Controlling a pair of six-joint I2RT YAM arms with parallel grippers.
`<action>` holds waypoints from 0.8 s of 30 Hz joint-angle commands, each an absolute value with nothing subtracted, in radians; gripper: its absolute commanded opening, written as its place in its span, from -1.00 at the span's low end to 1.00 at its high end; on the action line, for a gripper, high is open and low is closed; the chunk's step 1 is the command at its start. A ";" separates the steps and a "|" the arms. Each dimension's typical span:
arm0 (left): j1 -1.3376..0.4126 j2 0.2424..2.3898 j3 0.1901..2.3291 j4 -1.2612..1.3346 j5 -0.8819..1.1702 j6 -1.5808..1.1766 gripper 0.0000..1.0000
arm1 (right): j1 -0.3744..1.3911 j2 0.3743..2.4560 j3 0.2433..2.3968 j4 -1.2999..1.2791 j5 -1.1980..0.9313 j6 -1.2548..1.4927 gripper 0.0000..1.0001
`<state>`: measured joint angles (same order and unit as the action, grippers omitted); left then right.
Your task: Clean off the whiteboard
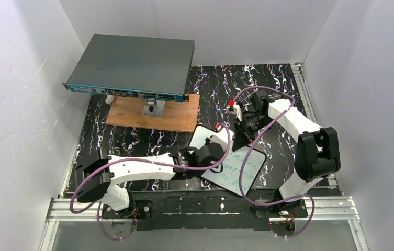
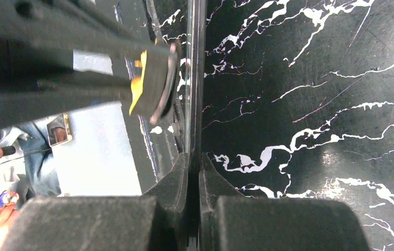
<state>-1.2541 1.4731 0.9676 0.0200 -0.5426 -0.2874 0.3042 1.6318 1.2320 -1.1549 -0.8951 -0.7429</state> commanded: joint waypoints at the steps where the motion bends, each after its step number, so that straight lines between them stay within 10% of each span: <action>1: -1.294 1.500 0.987 0.060 -0.540 -0.279 -1.00 | 0.310 1.612 1.230 -1.123 -0.924 -0.800 -0.97; 12: -1.263 1.493 0.963 -0.083 -0.878 -0.338 -1.00 | 0.310 1.611 1.229 -1.122 -0.922 -0.798 -0.97; 24: -1.263 1.406 0.861 0.190 -0.421 -0.199 -1.00 | 0.310 1.614 1.230 -1.122 -0.922 -0.798 -0.97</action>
<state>-1.2491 1.4441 0.8818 0.0685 -0.6277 -0.2592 0.3061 1.6318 1.2282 -1.1545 -0.8928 -0.7376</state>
